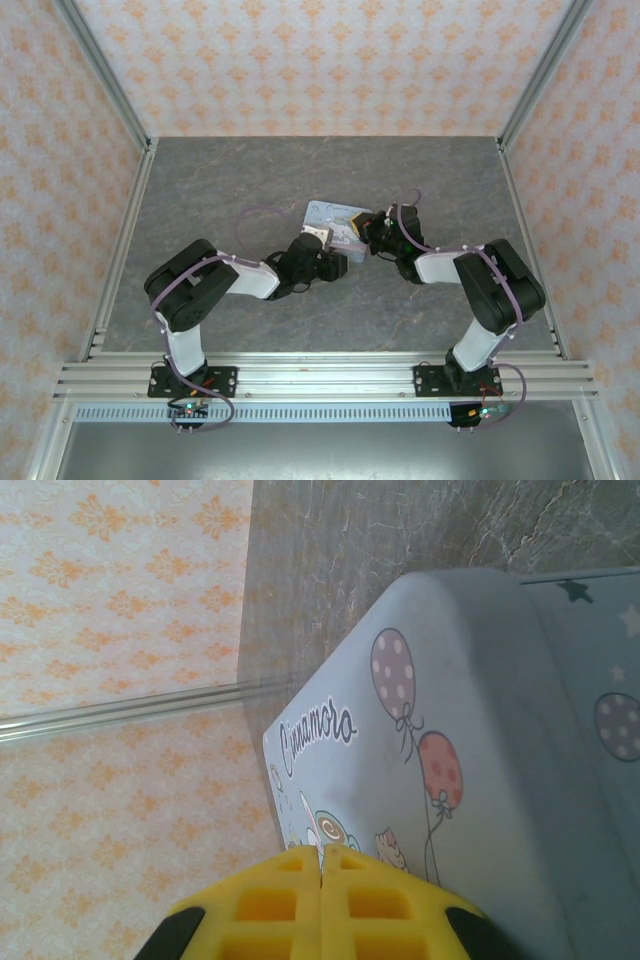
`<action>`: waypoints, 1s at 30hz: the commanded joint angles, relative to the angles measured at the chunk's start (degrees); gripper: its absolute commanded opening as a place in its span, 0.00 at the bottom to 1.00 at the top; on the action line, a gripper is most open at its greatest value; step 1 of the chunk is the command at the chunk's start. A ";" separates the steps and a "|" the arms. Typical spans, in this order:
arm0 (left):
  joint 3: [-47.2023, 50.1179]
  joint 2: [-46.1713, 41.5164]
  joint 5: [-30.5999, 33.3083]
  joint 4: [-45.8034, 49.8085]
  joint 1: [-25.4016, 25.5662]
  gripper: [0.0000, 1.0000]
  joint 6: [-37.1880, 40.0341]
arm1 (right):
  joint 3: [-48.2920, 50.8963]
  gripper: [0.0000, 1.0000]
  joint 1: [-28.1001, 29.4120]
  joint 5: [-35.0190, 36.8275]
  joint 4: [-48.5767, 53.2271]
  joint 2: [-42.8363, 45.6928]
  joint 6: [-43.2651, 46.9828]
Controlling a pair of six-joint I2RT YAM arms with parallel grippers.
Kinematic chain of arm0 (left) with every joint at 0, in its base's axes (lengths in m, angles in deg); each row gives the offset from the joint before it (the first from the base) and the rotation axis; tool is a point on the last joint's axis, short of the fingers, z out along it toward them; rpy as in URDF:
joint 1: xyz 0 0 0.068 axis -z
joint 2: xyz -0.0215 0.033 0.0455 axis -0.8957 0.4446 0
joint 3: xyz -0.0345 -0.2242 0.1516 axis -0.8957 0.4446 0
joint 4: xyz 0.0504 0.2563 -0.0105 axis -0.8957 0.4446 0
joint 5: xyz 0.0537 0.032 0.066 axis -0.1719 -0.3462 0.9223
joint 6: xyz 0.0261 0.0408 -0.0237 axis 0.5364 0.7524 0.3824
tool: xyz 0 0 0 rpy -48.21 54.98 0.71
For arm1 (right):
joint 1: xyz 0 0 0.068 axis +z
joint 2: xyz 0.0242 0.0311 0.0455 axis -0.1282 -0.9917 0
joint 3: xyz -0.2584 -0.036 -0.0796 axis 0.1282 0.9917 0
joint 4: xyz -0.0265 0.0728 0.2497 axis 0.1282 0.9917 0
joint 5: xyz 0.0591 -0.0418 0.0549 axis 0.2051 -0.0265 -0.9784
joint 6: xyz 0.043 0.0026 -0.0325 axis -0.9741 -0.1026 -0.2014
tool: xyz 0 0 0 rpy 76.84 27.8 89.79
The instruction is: Unlock a padlock with a key
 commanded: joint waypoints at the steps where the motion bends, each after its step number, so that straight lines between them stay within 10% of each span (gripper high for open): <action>1: -0.10 0.45 -3.26 -4.61 0.61 0.52 -2.15 | -0.36 0.00 0.19 0.41 -0.33 -0.93 -0.25; 30: 8.07 8.66 0.16 -34.19 0.47 0.46 -29.29 | 1.27 0.00 0.26 1.20 -0.97 -0.57 -0.81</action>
